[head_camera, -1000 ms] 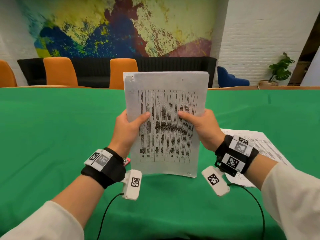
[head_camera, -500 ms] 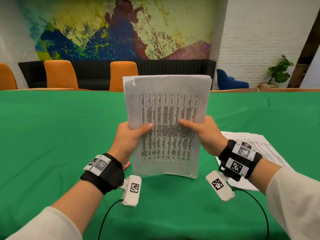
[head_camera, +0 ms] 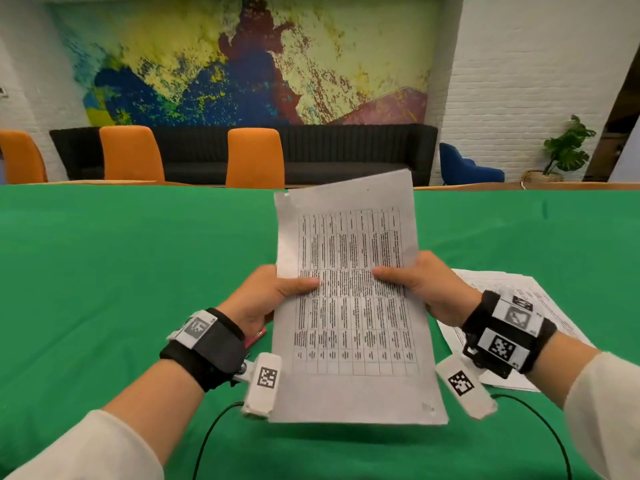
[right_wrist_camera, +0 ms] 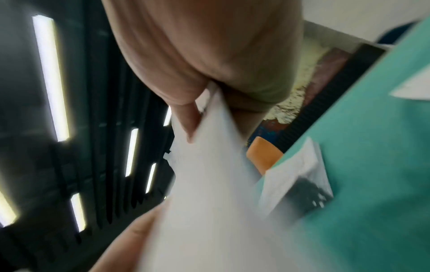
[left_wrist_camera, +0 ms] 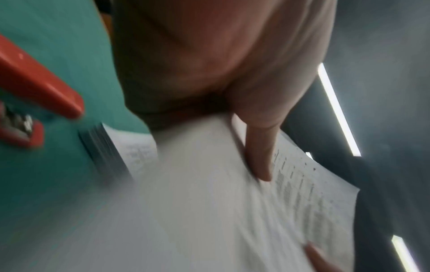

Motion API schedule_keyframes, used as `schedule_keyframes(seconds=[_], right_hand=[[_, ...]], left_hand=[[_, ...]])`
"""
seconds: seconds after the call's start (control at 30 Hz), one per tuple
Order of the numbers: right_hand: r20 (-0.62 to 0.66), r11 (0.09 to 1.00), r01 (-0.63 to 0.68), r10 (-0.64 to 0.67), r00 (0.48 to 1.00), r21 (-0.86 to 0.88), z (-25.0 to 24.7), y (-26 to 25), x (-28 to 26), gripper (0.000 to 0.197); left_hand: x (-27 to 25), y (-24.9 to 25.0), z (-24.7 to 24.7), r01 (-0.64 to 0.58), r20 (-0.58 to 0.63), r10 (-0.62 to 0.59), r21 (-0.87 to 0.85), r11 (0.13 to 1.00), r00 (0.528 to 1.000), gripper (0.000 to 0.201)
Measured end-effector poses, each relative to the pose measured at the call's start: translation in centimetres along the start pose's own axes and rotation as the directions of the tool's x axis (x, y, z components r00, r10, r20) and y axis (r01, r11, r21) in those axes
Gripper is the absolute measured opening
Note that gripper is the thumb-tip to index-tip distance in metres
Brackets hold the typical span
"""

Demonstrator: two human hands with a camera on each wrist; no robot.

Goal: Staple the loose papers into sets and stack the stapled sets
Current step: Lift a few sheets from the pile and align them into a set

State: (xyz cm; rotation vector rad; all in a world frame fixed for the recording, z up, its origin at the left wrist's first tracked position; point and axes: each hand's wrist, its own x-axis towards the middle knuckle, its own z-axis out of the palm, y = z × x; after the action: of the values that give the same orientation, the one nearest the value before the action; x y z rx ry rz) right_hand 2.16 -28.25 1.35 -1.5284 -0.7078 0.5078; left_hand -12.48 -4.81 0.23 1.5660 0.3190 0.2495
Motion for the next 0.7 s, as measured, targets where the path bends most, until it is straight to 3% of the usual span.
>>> schedule_keyframes(seconds=[0.07,0.13,0.17,0.23,0.27,0.33,0.37,0.4,0.5,0.6,0.63,0.7], right_hand=[[-0.016,0.997,-0.062,0.063,0.998,0.039,-0.2,1.4,-0.6,0.028],[-0.023,0.988,-0.136,0.138,0.990,0.066,-0.7,3.2,-1.1,0.030],[-0.024,0.983,-0.171,0.173,0.985,0.072,-0.9,4.1,-1.3,0.031],[-0.024,0.972,-0.221,0.224,0.974,0.074,-1.4,5.6,-1.6,0.032],[-0.024,0.968,-0.239,0.241,0.970,0.078,-1.5,6.2,-1.6,0.033],[-0.021,0.959,-0.268,0.271,0.962,0.088,-1.5,7.0,-1.6,0.033],[-0.017,0.955,-0.282,0.285,0.958,0.088,-1.5,7.3,-1.6,0.034],[-0.011,0.950,-0.299,0.301,0.954,0.086,-1.5,7.5,-1.5,0.034],[0.002,0.934,-0.346,0.347,0.938,0.084,-1.6,7.7,-1.5,0.037],[-0.005,0.932,-0.354,0.356,0.935,0.071,-1.6,7.6,-1.4,0.034],[-0.008,0.933,-0.354,0.356,0.935,0.063,-1.6,7.5,-1.4,0.032],[-0.016,0.933,-0.359,0.359,0.933,0.033,-1.6,7.6,-1.4,0.031]], left_hand=[[-0.2,-0.4,-1.2,-0.003,-0.025,0.008,0.223,0.975,1.000,0.023],[-0.3,-0.8,-3.3,-0.039,-0.120,0.108,0.468,0.883,0.987,0.023],[-0.4,-0.7,-4.6,-0.037,-0.175,0.172,0.588,0.808,0.970,0.026],[-0.4,-0.7,-7.1,0.052,-0.230,0.244,0.818,0.572,0.942,0.039],[-0.3,-0.9,-8.2,0.118,-0.230,0.215,0.893,0.433,0.949,0.047],[-0.4,-1.6,-9.4,0.205,-0.214,0.038,0.966,0.156,0.976,0.063],[-0.5,-2.0,-9.5,0.213,-0.208,-0.080,0.975,0.065,0.975,0.063],[-0.8,-2.4,-9.2,0.211,-0.202,-0.181,0.977,0.028,0.962,0.053],[-1.2,-3.0,-8.6,0.175,-0.156,-0.254,0.983,0.054,0.955,0.026],[-1.1,-2.1,-9.2,0.160,-0.135,-0.245,0.983,0.087,0.960,0.033],[-1.0,-1.6,-9.6,0.159,-0.117,-0.246,0.974,0.161,0.962,0.034],[-1.0,-0.2,-10.4,0.149,-0.042,-0.244,0.887,0.437,0.969,0.040]])
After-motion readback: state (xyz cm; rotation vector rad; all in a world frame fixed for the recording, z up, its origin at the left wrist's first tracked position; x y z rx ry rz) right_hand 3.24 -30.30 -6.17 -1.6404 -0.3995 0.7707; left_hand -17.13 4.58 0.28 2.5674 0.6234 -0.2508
